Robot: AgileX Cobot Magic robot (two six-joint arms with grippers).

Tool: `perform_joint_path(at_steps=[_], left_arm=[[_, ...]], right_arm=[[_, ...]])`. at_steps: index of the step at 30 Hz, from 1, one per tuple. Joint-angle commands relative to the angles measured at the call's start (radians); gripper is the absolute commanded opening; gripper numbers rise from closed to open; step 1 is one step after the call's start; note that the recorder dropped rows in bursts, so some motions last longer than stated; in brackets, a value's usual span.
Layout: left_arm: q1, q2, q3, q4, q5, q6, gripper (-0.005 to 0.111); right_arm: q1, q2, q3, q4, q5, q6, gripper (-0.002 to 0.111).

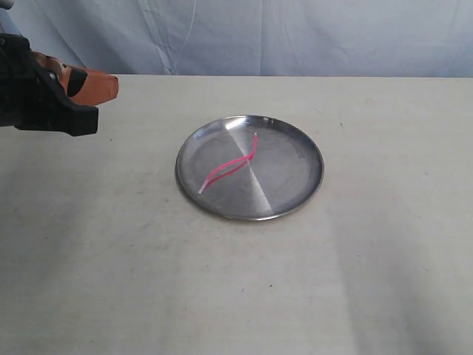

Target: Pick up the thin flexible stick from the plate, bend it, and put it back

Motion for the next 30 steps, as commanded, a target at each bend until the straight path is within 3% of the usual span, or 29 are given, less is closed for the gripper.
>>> perform_joint_path(at_steps=[1,5,10,12,24,26,30], left_arm=[[-0.003,-0.010,0.004,0.000,-0.005,-0.006,0.000],[-0.003,-0.010,0.004,0.000,-0.005,-0.006,0.000],[-0.003,-0.010,0.004,0.000,-0.005,-0.006,0.000],[-0.003,-0.010,0.004,0.000,-0.005,-0.006,0.000],[-0.003,-0.010,0.004,0.000,-0.005,-0.006,0.000],[-0.003,-0.010,0.004,0.000,-0.005,-0.006,0.000],[-0.003,-0.010,0.004,0.000,-0.005,-0.006,0.000]], right_arm=[[-0.006,-0.021,0.003,-0.016,-0.001,0.096,0.000],[-0.002,-0.021,0.020,0.194,0.116,-0.171,0.000],[-0.002,-0.021,0.079,0.817,0.321,-0.793,0.000],[-0.002,-0.021,0.100,0.982,0.411,-0.960,0.000],[-0.002,-0.021,0.178,1.166,0.444,-1.077,0.000],[-0.002,-0.021,0.178,1.330,0.444,-1.285,0.000],[-0.002,-0.021,0.178,1.843,0.478,-1.902,0.000]])
